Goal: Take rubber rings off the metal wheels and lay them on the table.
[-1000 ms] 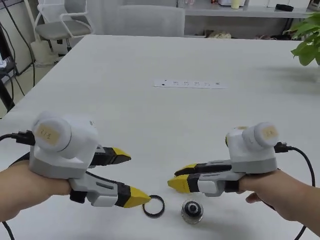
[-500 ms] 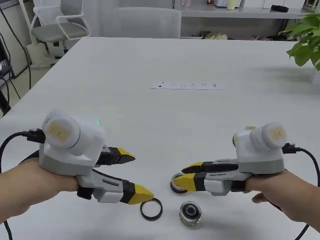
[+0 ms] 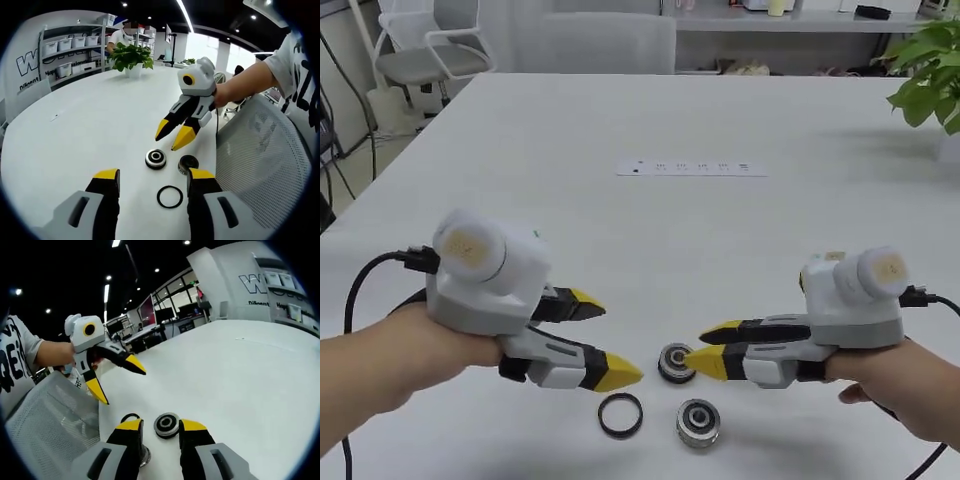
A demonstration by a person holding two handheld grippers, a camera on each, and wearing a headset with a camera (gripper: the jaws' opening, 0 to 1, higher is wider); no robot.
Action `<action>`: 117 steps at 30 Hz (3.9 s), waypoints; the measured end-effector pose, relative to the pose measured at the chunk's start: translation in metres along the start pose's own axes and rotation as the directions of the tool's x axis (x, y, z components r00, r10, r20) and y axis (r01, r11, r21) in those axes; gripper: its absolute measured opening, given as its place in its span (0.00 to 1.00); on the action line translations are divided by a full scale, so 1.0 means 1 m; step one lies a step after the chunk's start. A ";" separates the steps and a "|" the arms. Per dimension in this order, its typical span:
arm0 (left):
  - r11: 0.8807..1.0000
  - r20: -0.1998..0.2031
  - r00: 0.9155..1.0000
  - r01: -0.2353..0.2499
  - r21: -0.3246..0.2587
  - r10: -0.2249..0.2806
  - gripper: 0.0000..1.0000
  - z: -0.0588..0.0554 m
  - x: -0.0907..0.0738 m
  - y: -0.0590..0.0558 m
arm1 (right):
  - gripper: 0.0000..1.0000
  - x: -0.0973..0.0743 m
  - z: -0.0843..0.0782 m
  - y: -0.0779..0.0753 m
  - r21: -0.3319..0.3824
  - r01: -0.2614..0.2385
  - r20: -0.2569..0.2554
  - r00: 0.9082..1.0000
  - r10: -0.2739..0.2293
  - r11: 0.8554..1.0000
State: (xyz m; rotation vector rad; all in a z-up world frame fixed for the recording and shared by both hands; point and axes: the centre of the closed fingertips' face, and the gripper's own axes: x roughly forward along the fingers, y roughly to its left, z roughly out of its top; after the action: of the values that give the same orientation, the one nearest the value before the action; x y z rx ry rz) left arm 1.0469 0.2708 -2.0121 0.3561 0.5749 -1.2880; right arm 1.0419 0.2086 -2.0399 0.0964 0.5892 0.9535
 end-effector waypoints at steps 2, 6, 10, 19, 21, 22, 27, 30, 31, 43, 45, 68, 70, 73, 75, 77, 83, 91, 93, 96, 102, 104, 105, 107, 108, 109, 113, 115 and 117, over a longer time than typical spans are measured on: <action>1.000 -0.004 1.000 0.000 0.003 0.000 0.50 0.000 0.003 0.002 | 0.26 0.000 -0.003 -0.002 -0.009 0.005 -0.006 1.000 -0.005 1.000; 1.000 -0.008 1.000 0.005 -0.001 -0.005 0.49 0.000 0.008 0.003 | 0.25 -0.001 -0.007 -0.005 -0.022 0.016 -0.014 1.000 -0.016 1.000; 1.000 -0.018 1.000 0.012 0.004 -0.012 0.48 -0.001 0.014 0.002 | 0.25 -0.001 -0.012 -0.008 -0.039 0.020 -0.028 0.999 -0.021 0.999; 1.000 -0.025 1.000 0.013 0.011 -0.013 0.47 0.001 0.026 0.005 | 0.22 0.002 -0.022 -0.009 -0.085 0.021 -0.057 0.998 -0.026 0.996; 1.000 -0.028 0.999 0.019 0.011 -0.019 0.46 0.000 0.030 0.003 | 0.21 0.002 -0.023 -0.010 -0.092 0.021 -0.060 0.998 -0.026 0.996; 1.000 -0.030 0.999 0.020 0.012 -0.020 0.46 0.000 0.030 0.003 | 0.21 0.003 -0.023 -0.010 -0.094 0.020 -0.061 0.998 -0.026 0.995; 0.999 -0.043 0.998 0.040 0.022 -0.039 0.44 -0.002 0.040 -0.003 | 0.21 0.004 -0.026 -0.010 -0.108 0.020 -0.069 0.997 -0.027 0.994; 0.999 -0.049 0.998 0.045 0.019 -0.044 0.43 -0.003 0.046 -0.004 | 0.20 0.006 -0.028 -0.010 -0.116 0.019 -0.073 0.997 -0.027 0.993; 0.999 -0.049 0.998 0.047 0.017 -0.046 0.42 -0.003 0.047 -0.005 | 0.20 0.006 -0.028 -0.010 -0.117 0.019 -0.076 0.997 -0.028 0.993; 0.997 -0.073 0.995 0.067 0.026 -0.065 0.34 -0.007 0.061 -0.009 | 0.21 0.006 -0.031 -0.012 -0.114 0.021 -0.080 0.996 -0.030 0.993; 0.997 -0.076 0.995 0.072 0.036 -0.070 0.32 -0.006 0.063 -0.010 | 0.21 0.006 -0.032 -0.012 -0.113 0.022 -0.081 0.996 -0.031 0.993; 0.995 -0.082 0.995 0.063 0.081 -0.056 0.11 -0.006 0.078 -0.009 | 0.21 0.005 -0.034 -0.011 -0.100 0.026 -0.082 0.996 -0.034 0.995; 0.992 -0.087 0.995 0.060 0.113 -0.050 0.11 -0.006 0.079 -0.010 | 0.21 0.005 -0.034 -0.012 -0.101 0.027 -0.082 0.996 -0.035 0.995; 0.990 -0.089 0.995 0.057 0.127 -0.046 0.10 -0.005 0.080 -0.010 | 0.21 0.006 -0.033 -0.013 -0.100 0.029 -0.080 0.996 -0.037 0.995; 0.991 -0.086 0.996 0.049 0.122 -0.039 0.09 -0.005 0.080 -0.009 | 0.21 0.006 -0.032 -0.013 -0.102 0.028 -0.078 0.996 -0.036 0.994; 0.989 -0.089 0.995 0.046 0.144 -0.034 0.08 -0.006 0.081 -0.009 | 0.21 0.007 -0.032 -0.013 -0.104 0.027 -0.076 0.996 -0.035 0.994; 0.989 -0.090 0.996 0.031 0.145 -0.018 0.08 -0.005 0.082 -0.008 | 0.21 0.011 -0.030 -0.012 -0.113 0.025 -0.079 0.996 -0.034 0.993; 0.990 -0.093 0.996 0.023 0.141 -0.009 0.08 -0.006 0.082 -0.009 | 0.21 0.017 -0.031 -0.010 -0.143 0.024 -0.093 0.995 -0.037 0.990; 0.990 -0.092 0.996 0.022 0.140 -0.009 0.08 -0.006 0.082 -0.009 | 0.22 0.018 -0.030 -0.009 -0.150 0.027 -0.093 0.995 -0.041 0.988; 0.990 -0.092 0.996 0.019 0.139 -0.007 0.07 -0.006 0.081 -0.010 | 0.23 0.020 -0.030 -0.009 -0.171 0.028 -0.097 0.994 -0.045 0.985; 0.991 -0.092 0.996 0.019 0.136 -0.006 0.07 -0.006 0.081 -0.010 | 0.23 0.021 -0.030 -0.009 -0.195 0.034 -0.099 0.994 -0.054 0.980; 0.991 -0.093 0.996 0.018 0.135 -0.006 0.07 -0.006 0.081 -0.010 | 0.23 0.020 -0.030 -0.009 -0.196 0.035 -0.097 0.994 -0.055 0.980; 0.991 -0.093 0.996 0.018 0.136 -0.005 0.07 -0.006 0.082 -0.010 | 0.22 0.020 -0.030 -0.009 -0.200 0.035 -0.096 0.994 -0.055 0.979; 0.991 -0.093 0.996 0.016 0.134 -0.003 0.07 -0.006 0.081 -0.009 | 0.22 0.019 -0.030 -0.009 -0.208 0.036 -0.096 0.994 -0.057 0.978; 0.991 -0.093 0.996 0.015 0.134 -0.003 0.07 -0.006 0.081 -0.009 | 0.22 0.019 -0.031 -0.010 -0.212 0.036 -0.100 0.993 -0.058 0.977; 0.991 -0.093 0.996 0.014 0.133 -0.002 0.07 -0.006 0.081 -0.010 | 0.21 0.018 -0.031 -0.010 -0.220 0.037 -0.105 0.993 -0.061 0.975; 0.991 -0.094 0.996 0.013 0.133 0.000 0.07 -0.006 0.081 -0.009 | 0.20 0.018 -0.031 -0.009 -0.215 0.040 -0.106 0.992 -0.064 0.976; 0.991 -0.095 0.996 0.013 0.132 0.000 0.07 -0.006 0.081 -0.010 | 0.20 0.017 -0.032 -0.010 -0.218 0.040 -0.108 0.992 -0.065 0.975; 0.991 -0.094 0.996 0.010 0.131 0.002 0.07 -0.006 0.081 -0.010 | 0.17 0.015 -0.033 -0.010 -0.219 0.042 -0.112 0.991 -0.068 0.975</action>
State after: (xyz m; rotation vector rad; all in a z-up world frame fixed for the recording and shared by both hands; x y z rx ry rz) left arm 1.0502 0.2069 -2.0634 0.5275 0.5720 -1.3216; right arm 1.0393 0.2090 -2.0775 -0.1721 0.5904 0.9683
